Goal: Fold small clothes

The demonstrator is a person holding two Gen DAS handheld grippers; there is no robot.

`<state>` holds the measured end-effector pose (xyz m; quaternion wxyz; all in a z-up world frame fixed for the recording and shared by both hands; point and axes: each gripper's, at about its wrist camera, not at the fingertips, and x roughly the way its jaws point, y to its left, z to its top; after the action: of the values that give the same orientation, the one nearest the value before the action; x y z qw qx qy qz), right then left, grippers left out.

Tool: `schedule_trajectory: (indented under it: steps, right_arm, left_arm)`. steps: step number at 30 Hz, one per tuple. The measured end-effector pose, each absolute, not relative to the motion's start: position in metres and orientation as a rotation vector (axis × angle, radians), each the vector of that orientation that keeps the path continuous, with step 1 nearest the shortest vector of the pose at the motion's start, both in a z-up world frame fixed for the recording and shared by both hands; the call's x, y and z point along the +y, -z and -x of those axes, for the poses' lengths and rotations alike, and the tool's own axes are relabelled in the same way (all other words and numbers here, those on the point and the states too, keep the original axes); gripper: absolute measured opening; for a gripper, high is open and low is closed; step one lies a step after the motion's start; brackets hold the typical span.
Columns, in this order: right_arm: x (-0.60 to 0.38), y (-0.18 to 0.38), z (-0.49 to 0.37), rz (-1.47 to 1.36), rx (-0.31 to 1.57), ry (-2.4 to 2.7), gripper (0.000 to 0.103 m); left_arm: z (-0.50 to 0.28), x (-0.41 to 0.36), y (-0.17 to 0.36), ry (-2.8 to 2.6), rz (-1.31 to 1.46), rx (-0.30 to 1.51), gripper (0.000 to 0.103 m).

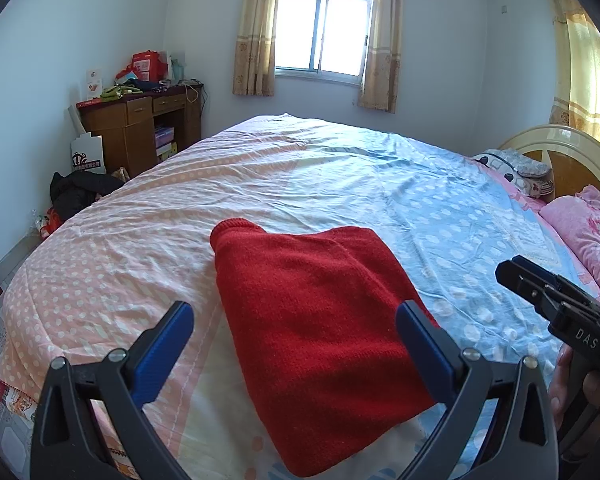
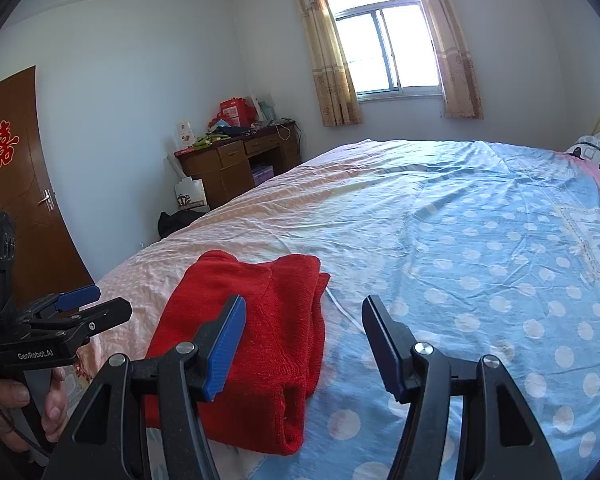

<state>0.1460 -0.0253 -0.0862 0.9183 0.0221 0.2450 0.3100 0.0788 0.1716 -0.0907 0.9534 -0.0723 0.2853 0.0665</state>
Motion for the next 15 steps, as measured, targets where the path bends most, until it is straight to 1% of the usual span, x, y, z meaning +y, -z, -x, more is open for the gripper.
schedule_trajectory:
  steps: [15]
  right_arm:
    - [-0.0273,0.0889,-0.1474,-0.058,0.504,-0.622,0.062]
  left_arm:
    - [-0.0826,0.1689,0.0923,-0.129,0.131,0.609,0.103]
